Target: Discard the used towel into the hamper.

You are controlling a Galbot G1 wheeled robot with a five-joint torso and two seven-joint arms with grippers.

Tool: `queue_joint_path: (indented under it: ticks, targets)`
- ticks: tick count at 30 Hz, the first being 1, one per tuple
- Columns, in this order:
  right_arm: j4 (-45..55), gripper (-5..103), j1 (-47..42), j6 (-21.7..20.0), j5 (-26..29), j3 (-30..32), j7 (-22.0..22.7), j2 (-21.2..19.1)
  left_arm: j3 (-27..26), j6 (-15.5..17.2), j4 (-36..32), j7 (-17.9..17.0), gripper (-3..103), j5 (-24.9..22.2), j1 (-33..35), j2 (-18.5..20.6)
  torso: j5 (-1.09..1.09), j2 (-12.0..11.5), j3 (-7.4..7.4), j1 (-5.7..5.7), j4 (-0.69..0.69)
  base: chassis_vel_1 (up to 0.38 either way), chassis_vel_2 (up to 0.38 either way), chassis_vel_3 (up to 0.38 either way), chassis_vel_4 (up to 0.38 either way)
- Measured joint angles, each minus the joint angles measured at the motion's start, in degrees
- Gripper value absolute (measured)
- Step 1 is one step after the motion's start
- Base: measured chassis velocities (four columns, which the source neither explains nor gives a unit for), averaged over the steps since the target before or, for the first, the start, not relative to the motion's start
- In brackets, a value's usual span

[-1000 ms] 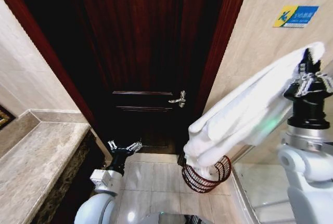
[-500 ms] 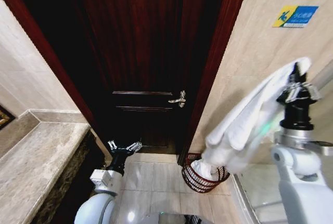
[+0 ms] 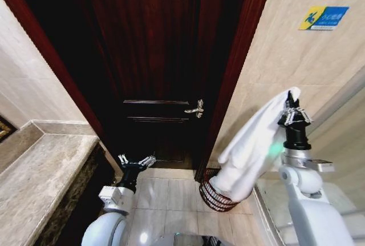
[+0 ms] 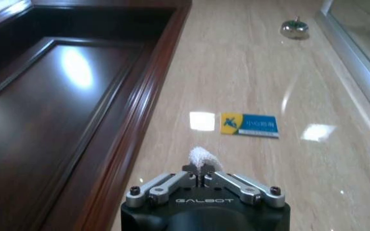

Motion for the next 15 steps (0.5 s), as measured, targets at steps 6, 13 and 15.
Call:
queue_joint_path:
  ticks: [6,13,15]
  targets:
    - [-1.59,2,-0.97,0.69,-0.02,1.15,-1.18,0.51,0.00,0.00,0.00,0.00,100,0.00,0.00,0.00,0.00,0.00,0.00,0.00,0.00,0.000,0.000,0.000,0.000]
    - [-3.46,2,-2.98,1.98,0.90,2.71,-2.83,0.90,0.00,0.00,0.00,-0.01,100,0.00,0.00,0.00,0.00,0.00,0.00,0.00,0.00,0.000,0.000,0.000,0.000]
    - [-4.61,2,-3.64,2.52,1.09,3.11,-3.45,1.26,0.00,0.00,0.00,0.00,100,0.00,0.00,0.00,0.00,0.00,0.00,0.00,-0.01,0.000,0.000,0.000,0.000]
